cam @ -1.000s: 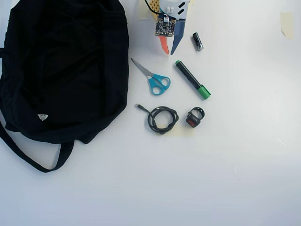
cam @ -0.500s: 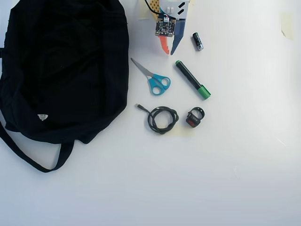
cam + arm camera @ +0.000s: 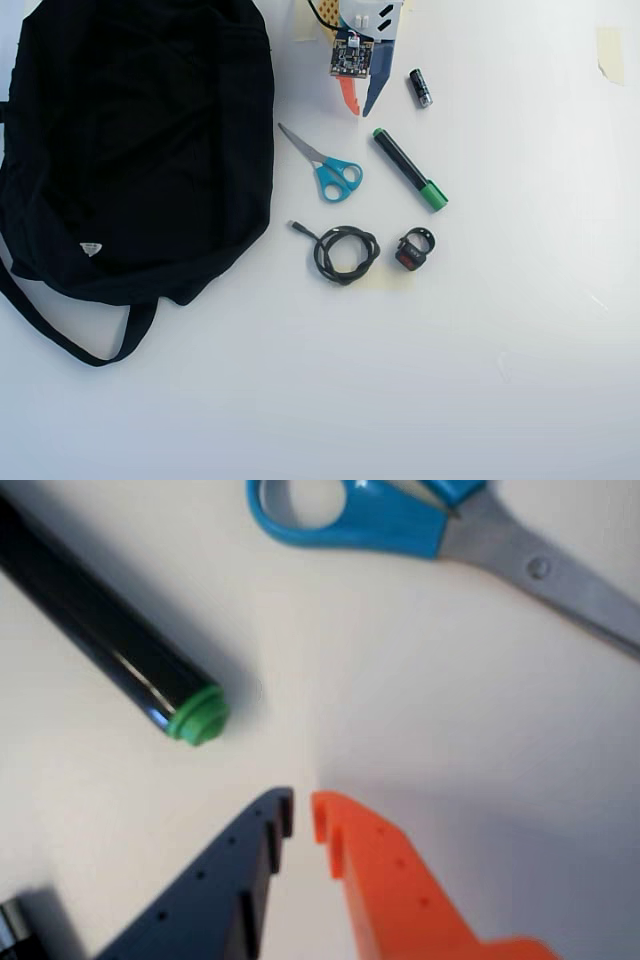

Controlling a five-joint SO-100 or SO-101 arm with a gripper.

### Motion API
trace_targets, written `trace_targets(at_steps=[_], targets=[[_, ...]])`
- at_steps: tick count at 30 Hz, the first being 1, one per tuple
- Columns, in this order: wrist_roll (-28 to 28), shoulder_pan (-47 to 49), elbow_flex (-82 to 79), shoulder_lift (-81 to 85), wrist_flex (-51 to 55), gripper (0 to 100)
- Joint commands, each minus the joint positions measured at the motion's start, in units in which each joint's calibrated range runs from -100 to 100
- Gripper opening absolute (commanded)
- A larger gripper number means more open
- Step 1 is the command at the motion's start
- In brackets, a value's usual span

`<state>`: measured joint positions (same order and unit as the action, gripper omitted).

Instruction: Put the bike light into the black bag

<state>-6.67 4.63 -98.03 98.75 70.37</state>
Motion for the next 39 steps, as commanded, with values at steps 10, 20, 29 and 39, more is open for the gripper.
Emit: trace_targets(at_steps=[10, 20, 29, 39], targets=[[0.22, 0.31, -1.25, 0.91, 1.98, 2], [0.22, 0.31, -1.25, 0.91, 1.98, 2], [-0.10, 0.53, -1.25, 0.91, 1.55, 2], [0.43, 1.13, 1.54, -0.33, -23.69, 2]])
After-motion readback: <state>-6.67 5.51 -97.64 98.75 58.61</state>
